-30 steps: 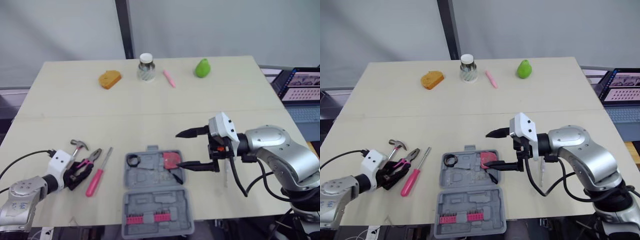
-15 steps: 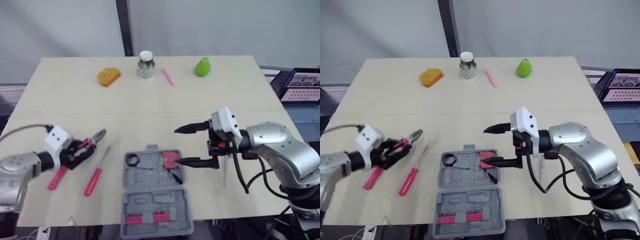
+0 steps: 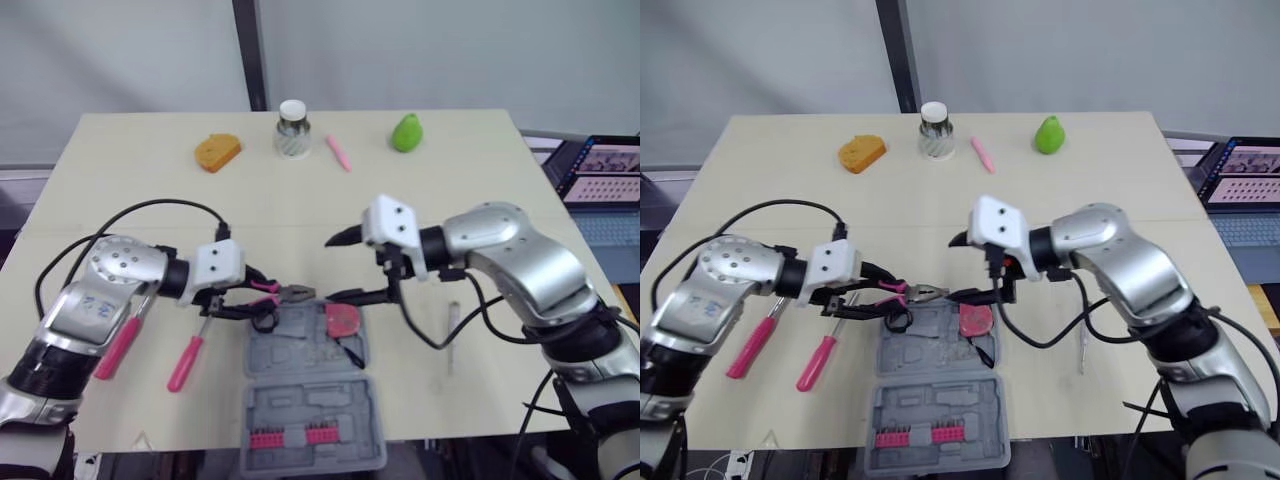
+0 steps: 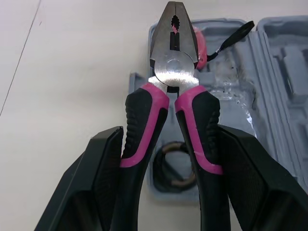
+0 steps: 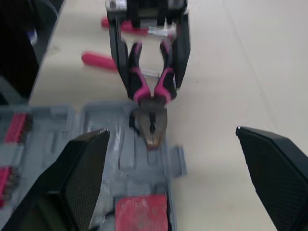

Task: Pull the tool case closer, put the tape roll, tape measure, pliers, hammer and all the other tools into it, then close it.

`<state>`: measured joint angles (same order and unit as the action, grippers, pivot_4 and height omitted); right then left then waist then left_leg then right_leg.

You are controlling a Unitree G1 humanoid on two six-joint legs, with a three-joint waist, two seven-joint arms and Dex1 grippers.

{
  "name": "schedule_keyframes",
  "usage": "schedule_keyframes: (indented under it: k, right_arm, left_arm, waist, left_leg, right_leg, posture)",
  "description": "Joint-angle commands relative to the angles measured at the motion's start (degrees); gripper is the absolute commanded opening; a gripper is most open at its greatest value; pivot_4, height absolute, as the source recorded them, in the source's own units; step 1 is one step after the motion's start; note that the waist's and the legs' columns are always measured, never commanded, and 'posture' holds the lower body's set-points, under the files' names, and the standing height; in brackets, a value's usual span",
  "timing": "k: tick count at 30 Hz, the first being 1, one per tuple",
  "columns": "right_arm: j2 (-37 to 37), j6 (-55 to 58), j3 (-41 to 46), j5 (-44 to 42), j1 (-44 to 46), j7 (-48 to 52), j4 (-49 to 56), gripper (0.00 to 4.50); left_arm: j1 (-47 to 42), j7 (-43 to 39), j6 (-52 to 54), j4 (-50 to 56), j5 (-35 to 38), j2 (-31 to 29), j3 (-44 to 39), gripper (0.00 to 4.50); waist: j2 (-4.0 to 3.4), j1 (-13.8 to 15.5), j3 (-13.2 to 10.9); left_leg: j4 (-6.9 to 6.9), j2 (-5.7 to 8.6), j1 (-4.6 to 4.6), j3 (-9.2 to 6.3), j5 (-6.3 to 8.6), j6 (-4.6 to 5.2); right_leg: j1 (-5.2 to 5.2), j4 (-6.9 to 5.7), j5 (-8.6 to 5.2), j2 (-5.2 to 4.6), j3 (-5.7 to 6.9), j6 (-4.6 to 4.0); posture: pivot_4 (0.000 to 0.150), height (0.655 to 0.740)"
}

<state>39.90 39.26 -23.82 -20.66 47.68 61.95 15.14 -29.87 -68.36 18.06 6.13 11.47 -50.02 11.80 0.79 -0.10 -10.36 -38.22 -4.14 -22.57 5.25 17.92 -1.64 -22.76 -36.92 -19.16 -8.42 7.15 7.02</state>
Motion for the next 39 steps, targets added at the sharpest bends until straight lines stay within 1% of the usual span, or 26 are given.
schedule_keyframes:
  k: [1,5,11,14,17,24,26,28,31,32,39]
  right_arm:
    - [-1.39,1.38,-3.54,3.74,2.77,0.45,-0.53,4.5]
    - [-2.69,2.42,-7.12,6.55,3.38,0.96,-0.43,4.5]
    - [-4.94,4.41,-8.39,8.7,3.61,0.09,-0.29,4.5]
    - [-5.64,4.84,-8.81,10.02,3.71,-0.17,-1.01,4.5]
    - [-6.97,5.39,-8.76,10.78,3.79,-0.75,-1.87,4.5]
    - [-8.33,5.68,-8.86,12.5,3.56,-0.92,-2.54,4.5]
    - [-8.5,5.71,-8.86,12.77,3.5,-0.85,-2.62,3.94]
    - [-8.63,5.69,-8.86,13.02,3.36,-0.75,-2.7,3.19]
    - [-8.86,5.66,-8.91,13.3,3.09,-0.56,-2.71,1.66]
    - [-8.95,5.68,-8.87,13.3,3.06,-0.49,-2.68,0.99]
    - [-9.19,5.35,-8.71,13.51,3.07,-0.65,-3.09,0.97]
  left_arm:
    - [-2.87,-1.2,-1.37,-0.73,-0.78,1.88,1.22,2.52]
    - [-4.27,-1.09,-0.78,-2.6,-1.46,3.85,1.98,2.52]
    - [-4.18,-0.94,1.06,-2.21,-1.98,5.09,2.22,2.52]
    - [-4.15,-0.73,3.38,-0.96,-0.41,6.17,1.2,2.52]
    - [-4.1,-0.66,3.55,-0.7,-1.03,6.36,1.32,2.52]
    - [-4.16,-0.37,3.71,-0.84,-1.27,6.59,1.27,2.52]
    - [-4.19,-0.28,3.65,-1.02,-1.3,6.72,1.27,2.52]
    - [-4.33,-0.03,3.91,-1.12,-1.1,7.04,1.12,2.52]
    - [-4.67,0.27,4.08,-1.38,-1.05,7.38,1.04,2.52]
    - [-4.79,0.34,4.06,-1.52,-1.12,7.5,1.05,2.52]
    - [-4.96,0.38,5.2,-1.17,-0.29,8.13,0.44,2.52]
  waist:
    - [0.0,-0.15,0.0]
    - [0.0,-0.13,0.0]
    - [0.0,0.04,0.0]
    - [-0.01,0.1,-0.01]
    - [-0.01,0.06,-0.01]
    - [-0.02,-0.03,-0.01]
    - [-0.02,-0.04,-0.01]
    - [-0.02,0.01,-0.01]
    - [-0.02,0.0,-0.01]
    - [-0.02,0.0,-0.01]
    - [-0.02,-0.04,-0.01]
  left_leg:
    - [0.01,0.0,-0.06,-0.02,0.0,0.0]
    - [0.04,-0.02,-0.16,-0.21,-0.02,-0.03]
    - [-0.41,0.01,-0.69,-0.91,-0.04,-0.07]
    - [-0.62,0.03,-0.73,-1.09,-0.05,-0.09]
    - [-0.77,0.06,-0.74,-1.32,-0.12,-0.11]
    - [-0.8,0.1,-0.73,-1.56,-0.21,-0.19]
    - [-0.78,0.1,-0.73,-1.58,-0.22,-0.21]
    - [-0.78,0.1,-0.73,-1.6,-0.23,-0.22]
    - [-0.78,0.13,-0.73,-1.68,-0.23,-0.22]
    - [-0.78,0.15,-0.74,-1.71,-0.23,-0.22]
    - [-0.77,0.25,-0.75,-2.03,-0.31,-0.37]
  right_leg:
    - [-0.04,0.01,0.0,0.0,0.04,0.0]
    - [-0.07,-0.05,-0.02,0.0,0.3,-0.01]
    - [-0.05,-0.19,-0.03,0.01,0.61,0.0]
    - [0.1,-0.2,-0.04,0.02,0.64,0.01]
    - [0.25,-0.28,-0.07,0.04,0.63,0.0]
    - [0.22,-0.67,-0.32,0.04,0.59,-0.2]
    - [0.21,-0.75,-0.42,0.04,0.6,-0.25]
    - [0.21,-0.82,-0.49,0.04,0.58,-0.22]
    - [0.25,-0.83,-0.51,0.04,0.54,-0.2]
    - [0.26,-0.83,-0.51,0.03,0.53,-0.19]
    - [0.35,-0.95,-0.76,0.03,0.45,-0.11]
  posture:
    - [0.15,0.74]
    - [0.15,0.74]
    - [0.15,0.74]
    - [0.15,0.74]
    - [0.15,0.74]
    - [0.15,0.74]
    - [0.15,0.74]
    - [0.15,0.74]
    - [0.15,0.74]
    - [0.15,0.74]
    - [0.15,0.74]
